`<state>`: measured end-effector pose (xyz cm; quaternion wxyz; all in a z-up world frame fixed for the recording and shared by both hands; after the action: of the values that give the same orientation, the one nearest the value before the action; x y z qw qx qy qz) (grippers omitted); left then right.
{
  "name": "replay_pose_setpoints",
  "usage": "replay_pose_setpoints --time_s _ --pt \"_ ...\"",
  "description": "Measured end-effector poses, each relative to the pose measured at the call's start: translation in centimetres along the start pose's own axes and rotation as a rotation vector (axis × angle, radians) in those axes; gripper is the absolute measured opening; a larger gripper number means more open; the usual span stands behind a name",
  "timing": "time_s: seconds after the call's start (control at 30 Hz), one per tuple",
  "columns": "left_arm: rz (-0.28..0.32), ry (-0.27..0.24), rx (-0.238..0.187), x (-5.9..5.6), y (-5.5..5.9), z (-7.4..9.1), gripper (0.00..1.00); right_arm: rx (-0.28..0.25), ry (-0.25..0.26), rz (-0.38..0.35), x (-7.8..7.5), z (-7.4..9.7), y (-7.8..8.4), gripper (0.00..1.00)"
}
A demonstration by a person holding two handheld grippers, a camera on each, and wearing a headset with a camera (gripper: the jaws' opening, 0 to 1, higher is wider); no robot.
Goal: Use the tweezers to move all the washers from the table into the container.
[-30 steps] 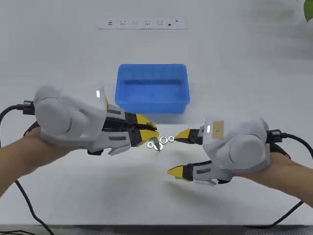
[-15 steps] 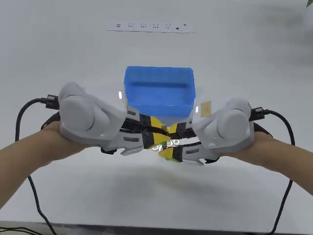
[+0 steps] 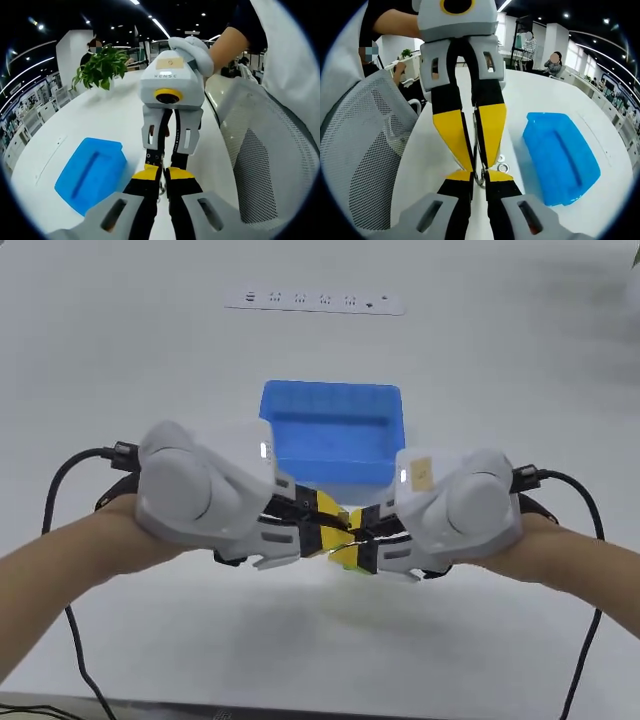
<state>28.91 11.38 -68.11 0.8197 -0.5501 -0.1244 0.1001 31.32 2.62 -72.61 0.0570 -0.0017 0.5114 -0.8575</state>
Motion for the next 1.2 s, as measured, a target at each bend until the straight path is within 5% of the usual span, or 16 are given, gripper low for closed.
replay_pose_setpoints --time_s 0.1,0.23,0.57,0.93,1.2 --pt "-0.005 -0.014 0.011 -0.2 -0.2 -0.1 0.09 -0.005 0.004 -0.001 0.0 0.1 0.0 0.10" --pt "0.069 -0.047 -0.083 -0.3 -1.0 0.0 0.12 -0.021 0.005 -0.011 0.2 0.2 0.1 0.09" --pt "0.060 -0.094 -0.066 -0.2 -1.1 1.4 0.29 -0.023 0.012 0.004 0.1 0.3 -0.3 0.09" --pt "0.100 -0.279 -0.088 -0.7 -0.2 4.3 0.76 -0.050 0.021 0.029 0.1 2.0 -2.3 0.09" --pt "0.105 -0.379 -0.077 -0.6 0.3 6.5 0.96 -0.081 0.028 0.084 -1.0 3.9 -5.2 0.09"
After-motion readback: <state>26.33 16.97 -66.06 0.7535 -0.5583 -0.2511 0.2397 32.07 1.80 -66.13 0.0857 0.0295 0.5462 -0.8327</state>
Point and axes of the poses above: the centre of the closed fingertips' face, and the gripper's own axes: z roughly backward along the fingers, x roughly to its left, y roughly out of its underside, the point moved 8 cm from there along z, roughly backward along the fingers, and after that the axes turned 13 degrees about -x, right-handed, at the moved point
